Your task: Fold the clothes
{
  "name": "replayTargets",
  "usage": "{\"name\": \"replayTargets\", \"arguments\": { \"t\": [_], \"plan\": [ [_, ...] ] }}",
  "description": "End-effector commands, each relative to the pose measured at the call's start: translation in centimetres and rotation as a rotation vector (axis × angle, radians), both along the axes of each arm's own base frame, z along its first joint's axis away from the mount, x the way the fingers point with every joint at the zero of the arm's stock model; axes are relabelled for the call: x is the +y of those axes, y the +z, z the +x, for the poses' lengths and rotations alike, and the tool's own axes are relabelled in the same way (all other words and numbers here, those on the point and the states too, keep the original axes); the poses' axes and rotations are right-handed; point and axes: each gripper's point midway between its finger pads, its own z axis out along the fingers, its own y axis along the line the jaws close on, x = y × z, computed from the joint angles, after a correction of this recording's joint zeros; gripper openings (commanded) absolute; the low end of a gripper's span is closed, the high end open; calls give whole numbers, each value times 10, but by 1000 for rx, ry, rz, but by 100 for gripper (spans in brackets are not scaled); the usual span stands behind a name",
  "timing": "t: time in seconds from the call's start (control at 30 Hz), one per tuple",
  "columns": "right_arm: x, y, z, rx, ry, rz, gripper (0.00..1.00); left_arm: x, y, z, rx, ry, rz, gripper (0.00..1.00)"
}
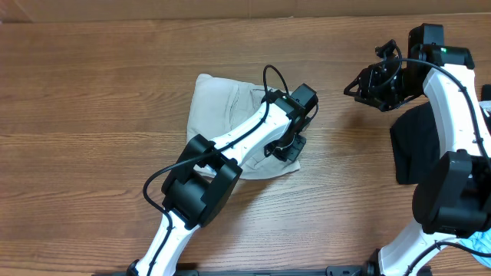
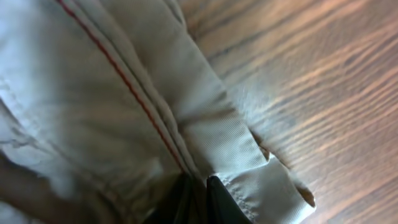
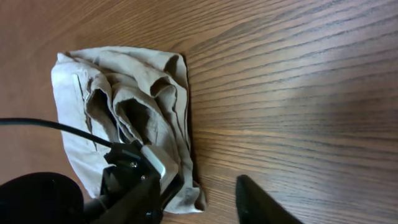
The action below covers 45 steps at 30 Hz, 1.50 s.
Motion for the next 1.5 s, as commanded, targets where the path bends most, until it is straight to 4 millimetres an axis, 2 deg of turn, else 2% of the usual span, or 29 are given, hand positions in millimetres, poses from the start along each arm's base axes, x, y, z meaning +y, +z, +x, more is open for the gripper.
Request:
{"name": "replayTargets", "arguments": {
  "t": [0.0, 0.13, 0.23, 0.33, 0.4, 0.5, 0.73, 0.93, 0.97, 1.0, 1.1, 1.23, 1.47],
  "plan": [
    [-1, 23, 7, -73, -3, -6, 53, 3, 19, 4, 1, -12, 1, 18],
    [-2, 24, 12, -62, -60, 11, 66, 3, 52, 3, 1, -89, 5, 34],
    [-2, 26, 15, -66, -75, 22, 71, 3, 80, 6, -13, -104, 4, 56],
    [-2, 26, 15, -65, -75, 22, 73, 5, 108, 9, -37, -101, 2, 72],
    [-2, 25, 14, -60, -75, 22, 75, 8, 120, 13, -59, -96, 11, 80],
    [-1, 25, 12, -54, -75, 22, 79, 21, 129, 17, -74, -83, 53, 84],
    [-4, 23, 11, -45, -80, 5, 86, 59, 123, 20, -15, -8, 136, 86],
    [-8, 19, 9, -33, -88, -24, 89, 89, 120, 35, 13, 75, 149, 87],
    [-9, 19, 9, -32, -89, -27, 90, 94, 120, 38, 15, 87, 149, 88],
    [-9, 19, 9, -31, -89, -28, 92, 102, 118, 42, 22, 109, 152, 100],
    [-9, 19, 9, -31, -87, -29, 96, 116, 109, 43, 52, 132, 169, 100],
    [-9, 19, 9, -31, -87, -32, 99, 133, 81, 30, 146, 154, 205, 100],
    [-14, 15, 6, -12, -97, -66, 100, 139, 20, 1, 268, 173, 193, 100]
  ]
}}
